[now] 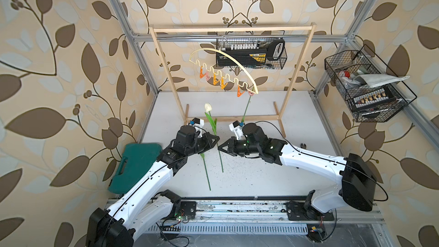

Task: Dry the flowers on a clothes hanger
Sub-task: Pick up the flower at the center of the board.

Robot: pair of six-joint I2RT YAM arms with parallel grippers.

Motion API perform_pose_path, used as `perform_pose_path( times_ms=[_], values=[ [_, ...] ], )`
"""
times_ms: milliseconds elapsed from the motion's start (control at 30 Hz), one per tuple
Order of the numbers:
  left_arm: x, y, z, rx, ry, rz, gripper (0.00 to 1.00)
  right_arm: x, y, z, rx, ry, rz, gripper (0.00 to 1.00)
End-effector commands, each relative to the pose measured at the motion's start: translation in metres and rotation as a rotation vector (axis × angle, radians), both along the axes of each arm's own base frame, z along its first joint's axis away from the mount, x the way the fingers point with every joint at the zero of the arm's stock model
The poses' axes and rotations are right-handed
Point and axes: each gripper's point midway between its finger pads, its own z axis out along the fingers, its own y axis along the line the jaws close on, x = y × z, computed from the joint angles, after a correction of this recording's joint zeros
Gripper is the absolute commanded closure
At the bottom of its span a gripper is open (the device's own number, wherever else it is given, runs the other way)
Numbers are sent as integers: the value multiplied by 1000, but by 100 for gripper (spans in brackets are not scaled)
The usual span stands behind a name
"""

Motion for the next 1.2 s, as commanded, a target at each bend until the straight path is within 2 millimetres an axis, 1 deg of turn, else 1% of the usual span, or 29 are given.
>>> perform_pose_path(
  times_ms=[0, 33, 133, 200, 233, 333, 433, 567, 700, 800, 867, 933, 1000, 1067, 1167],
  values=[
    [1, 0, 12, 6, -27, 2, 93, 3, 12, 25, 55, -47, 20, 100],
    [1, 0, 13, 9, -26, 3, 93, 2, 12, 26, 54, -51, 29, 95],
    [-1, 3, 18, 38, -10, 1, 93, -2, 8, 30, 43, -76, 50, 64],
    [-4, 5, 24, 67, 8, -7, 94, -7, 1, 34, 20, -105, 64, 55],
    [-6, 6, 30, 81, 15, -17, 94, -11, -4, 37, 4, -124, 79, 54],
    [-17, 9, 41, 149, 80, -61, 93, -28, -24, 38, -74, -188, 133, 54],
    [-32, 7, 55, 168, 160, -133, 92, -40, -47, 43, -181, -370, 199, 53],
    [-54, 3, 66, 120, 282, -214, 92, -52, -60, 60, -257, -648, 295, 53],
    [-71, 7, 75, 22, 446, -232, 95, -64, -59, 72, -343, -935, 330, 53],
    [-85, 9, 83, -34, 550, -250, 97, -75, -52, 78, -371, -1135, 345, 53],
    [-92, 2, 78, -48, 609, -265, 96, -82, -45, 86, -376, -1246, 338, 54],
    [-98, -8, 71, -141, 702, -299, 100, -92, -36, 94, -380, -1335, 345, 54],
    [-99, -15, 68, -226, 768, -318, 100, -99, -28, 99, -395, -1399, 359, 55],
    [-97, -16, 66, -258, 775, -314, 100, -103, -19, 104, -385, -1427, 366, 55],
    [-96, -17, 73, -278, 768, -320, 100, -104, -10, 111, -367, -1452, 367, 57]
  ],
)
